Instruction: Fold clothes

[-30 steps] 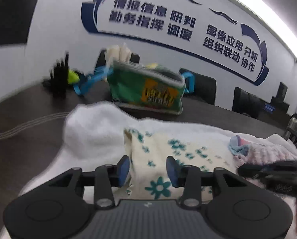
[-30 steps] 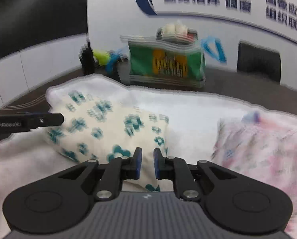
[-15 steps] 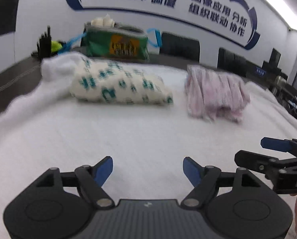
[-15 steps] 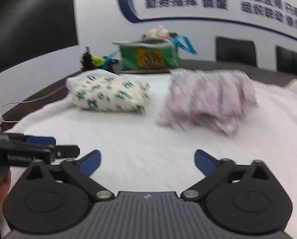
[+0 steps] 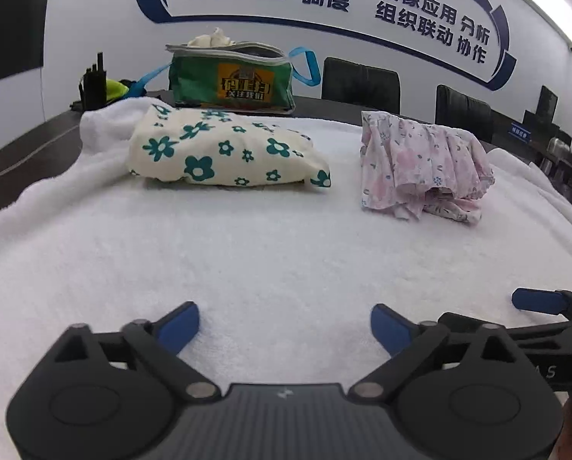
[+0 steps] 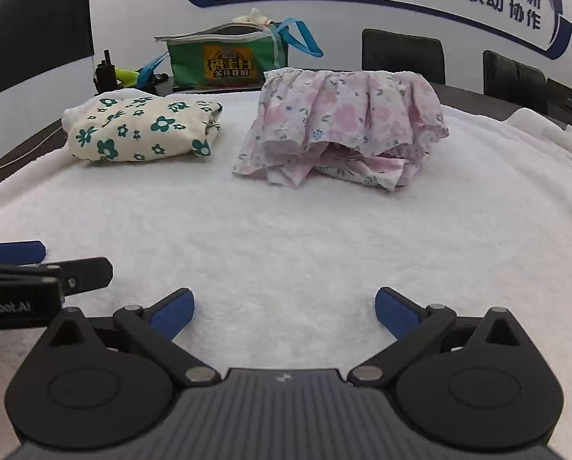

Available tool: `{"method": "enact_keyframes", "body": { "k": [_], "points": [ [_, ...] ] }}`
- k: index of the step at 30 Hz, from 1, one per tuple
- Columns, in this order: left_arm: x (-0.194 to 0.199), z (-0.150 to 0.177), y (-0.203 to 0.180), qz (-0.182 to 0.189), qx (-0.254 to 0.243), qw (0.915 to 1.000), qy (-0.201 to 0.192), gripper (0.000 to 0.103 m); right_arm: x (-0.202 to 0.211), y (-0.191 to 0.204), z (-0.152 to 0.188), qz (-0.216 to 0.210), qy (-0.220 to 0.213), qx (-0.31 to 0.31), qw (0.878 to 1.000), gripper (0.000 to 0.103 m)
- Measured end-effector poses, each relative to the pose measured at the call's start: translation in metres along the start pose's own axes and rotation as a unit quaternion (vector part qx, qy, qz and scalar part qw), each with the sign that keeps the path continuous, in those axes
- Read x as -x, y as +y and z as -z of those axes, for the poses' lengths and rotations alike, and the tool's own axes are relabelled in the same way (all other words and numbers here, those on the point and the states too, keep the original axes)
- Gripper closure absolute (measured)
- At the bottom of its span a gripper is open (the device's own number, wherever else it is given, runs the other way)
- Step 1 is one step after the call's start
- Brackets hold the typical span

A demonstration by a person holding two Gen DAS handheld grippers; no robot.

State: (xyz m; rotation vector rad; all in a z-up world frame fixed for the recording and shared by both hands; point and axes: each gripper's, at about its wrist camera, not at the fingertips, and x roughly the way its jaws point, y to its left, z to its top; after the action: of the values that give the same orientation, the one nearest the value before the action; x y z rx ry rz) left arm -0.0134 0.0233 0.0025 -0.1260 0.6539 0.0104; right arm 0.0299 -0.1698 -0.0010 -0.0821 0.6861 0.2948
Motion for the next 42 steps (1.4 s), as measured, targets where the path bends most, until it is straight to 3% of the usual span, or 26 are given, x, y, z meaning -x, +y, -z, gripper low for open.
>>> {"method": "enact_keyframes", "body": {
  "k": [7, 13, 42],
  "points": [
    [-0.003, 0.001, -0.009, -0.009, -0.021, 0.9997, 0.009, 0.0, 0.001, 0.0, -0.003, 0.002, 0.002, 0.045, 0.999, 0.0],
    [-0.005, 0.002, -0.012, -0.018, -0.037, 0.9991, 0.013, 0.0, 0.002, -0.012, 0.0, -0.015, 0.002, 0.011, 1.0, 0.001],
    [-0.005, 0.002, -0.012, -0.021, -0.041, 0.9988, 0.016, 0.0, 0.001, -0.011, 0.001, -0.011, 0.002, 0.011, 1.0, 0.001]
  ]
}}
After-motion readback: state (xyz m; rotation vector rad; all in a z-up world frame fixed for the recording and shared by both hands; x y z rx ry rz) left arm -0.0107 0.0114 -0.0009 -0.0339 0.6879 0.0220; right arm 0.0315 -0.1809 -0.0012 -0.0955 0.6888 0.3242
